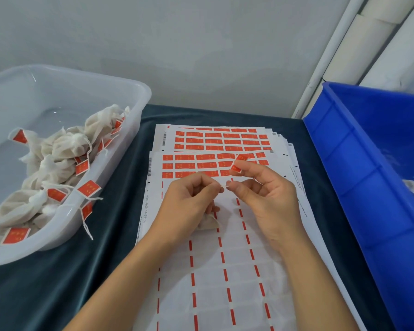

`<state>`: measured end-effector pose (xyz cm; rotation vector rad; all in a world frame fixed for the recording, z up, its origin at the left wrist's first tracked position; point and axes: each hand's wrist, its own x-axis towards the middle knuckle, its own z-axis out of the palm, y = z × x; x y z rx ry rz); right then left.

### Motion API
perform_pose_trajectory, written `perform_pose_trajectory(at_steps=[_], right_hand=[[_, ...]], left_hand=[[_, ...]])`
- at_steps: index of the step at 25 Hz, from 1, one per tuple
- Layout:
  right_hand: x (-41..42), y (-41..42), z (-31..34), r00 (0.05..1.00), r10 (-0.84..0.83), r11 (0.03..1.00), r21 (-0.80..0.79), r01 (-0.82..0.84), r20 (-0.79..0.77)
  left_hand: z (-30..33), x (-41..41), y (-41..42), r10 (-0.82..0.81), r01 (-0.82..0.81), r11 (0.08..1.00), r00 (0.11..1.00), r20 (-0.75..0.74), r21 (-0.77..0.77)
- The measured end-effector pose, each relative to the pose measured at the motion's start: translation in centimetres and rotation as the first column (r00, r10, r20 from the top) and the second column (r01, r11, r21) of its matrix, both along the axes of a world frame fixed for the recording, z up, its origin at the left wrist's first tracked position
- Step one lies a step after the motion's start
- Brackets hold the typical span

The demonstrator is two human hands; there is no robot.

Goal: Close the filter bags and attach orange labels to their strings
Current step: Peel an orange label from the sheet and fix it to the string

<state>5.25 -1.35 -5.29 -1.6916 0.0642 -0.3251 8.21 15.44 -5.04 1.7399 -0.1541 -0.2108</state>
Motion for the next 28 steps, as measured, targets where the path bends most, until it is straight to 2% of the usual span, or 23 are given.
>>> perform_pose_trajectory(at_steps=[10, 16, 18, 21, 23, 28], right_hand=[[0.0, -1.2, 0.2, 0.997, -0.070, 0.988, -0.134, 0.073, 0.027], [-0.7, -0.8, 0.8, 0.972, -0.213, 0.977, 0.054, 0.208, 0.095], [-0.7, -0.6, 0.8, 0.982, -0.169, 0.985, 0.048, 0.165, 0.081], [-0.7, -0.2, 0.6, 1.000, -0.018, 0.995, 0.097, 0.017, 0.007], [-0.8, 0.1, 0.5, 0.999, 0.042, 0.997, 0.066, -0.040, -0.017], [-0.5, 0.6, 0.1, 0.997, 0.047, 0.999, 0.011, -0.047, -0.058]], left_hand=[[0.2, 0.0, 0.0, 0.012, -0.012, 1.000, 1.000, -0.013, -0.001], [0.1, 0.1, 0.0, 0.000, -0.001, 1.000, 1.000, -0.028, -0.015], [0.1, 0.1, 0.0, -0.009, 0.009, 1.000, 1.000, -0.021, -0.012], [0.0, 0.1, 0.0, -0.020, 0.020, 1.000, 1.000, 0.005, -0.006], [0.0, 0.1, 0.1, -0.030, 0.030, 0.999, 0.999, 0.026, -0.012], [0.0, 0.0, 0.1, -0.045, 0.047, 0.999, 0.998, 0.050, -0.026]])
